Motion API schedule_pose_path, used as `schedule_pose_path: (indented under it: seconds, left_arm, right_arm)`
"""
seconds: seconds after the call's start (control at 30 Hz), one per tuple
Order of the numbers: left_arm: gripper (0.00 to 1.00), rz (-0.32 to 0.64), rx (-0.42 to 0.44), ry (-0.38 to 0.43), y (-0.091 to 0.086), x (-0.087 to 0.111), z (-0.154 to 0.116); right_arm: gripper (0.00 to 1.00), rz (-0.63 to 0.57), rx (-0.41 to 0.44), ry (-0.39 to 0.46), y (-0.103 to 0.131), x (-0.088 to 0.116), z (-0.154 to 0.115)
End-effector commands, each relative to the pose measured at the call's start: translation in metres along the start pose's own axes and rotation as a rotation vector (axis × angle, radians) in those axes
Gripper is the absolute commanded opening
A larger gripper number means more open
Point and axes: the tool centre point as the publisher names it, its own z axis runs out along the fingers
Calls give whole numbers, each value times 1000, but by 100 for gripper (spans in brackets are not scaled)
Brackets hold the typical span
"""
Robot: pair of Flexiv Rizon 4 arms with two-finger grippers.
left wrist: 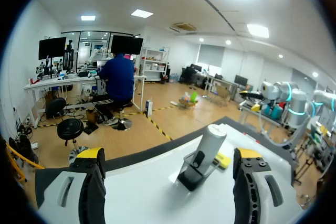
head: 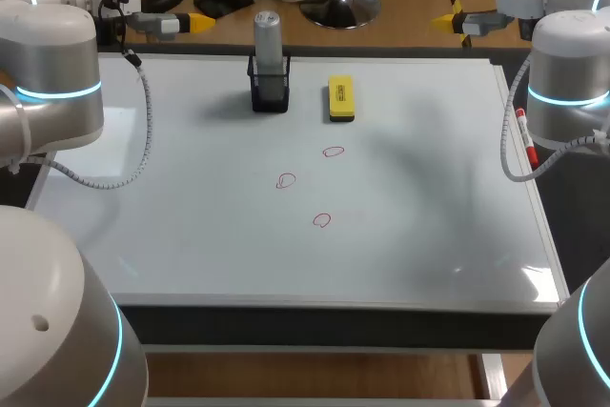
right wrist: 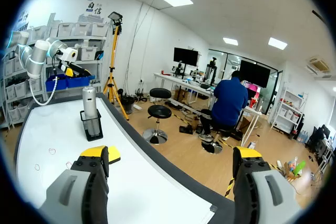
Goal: Pick up the inspection probe, press it on each red-marked spot on the whiteboard one by one, put down the probe, pick up the eraser, and wipe off all the red marks.
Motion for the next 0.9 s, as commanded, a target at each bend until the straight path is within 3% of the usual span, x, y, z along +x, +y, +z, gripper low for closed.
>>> schedule_pose_path:
  seconds: [0.03, 0.7, 0.9]
  left_arm:
    - [100, -1, 0, 0, 0, 0, 0]
    - [100, -1, 0, 0, 0, 0, 0]
    - [100, 99, -6, 166, -3, 13, 14]
  right_arm:
    - [100, 0, 0, 1, 0, 0, 0]
    - [100, 0, 0, 1, 0, 0, 0]
    - [100, 0, 0, 1, 0, 0, 0]
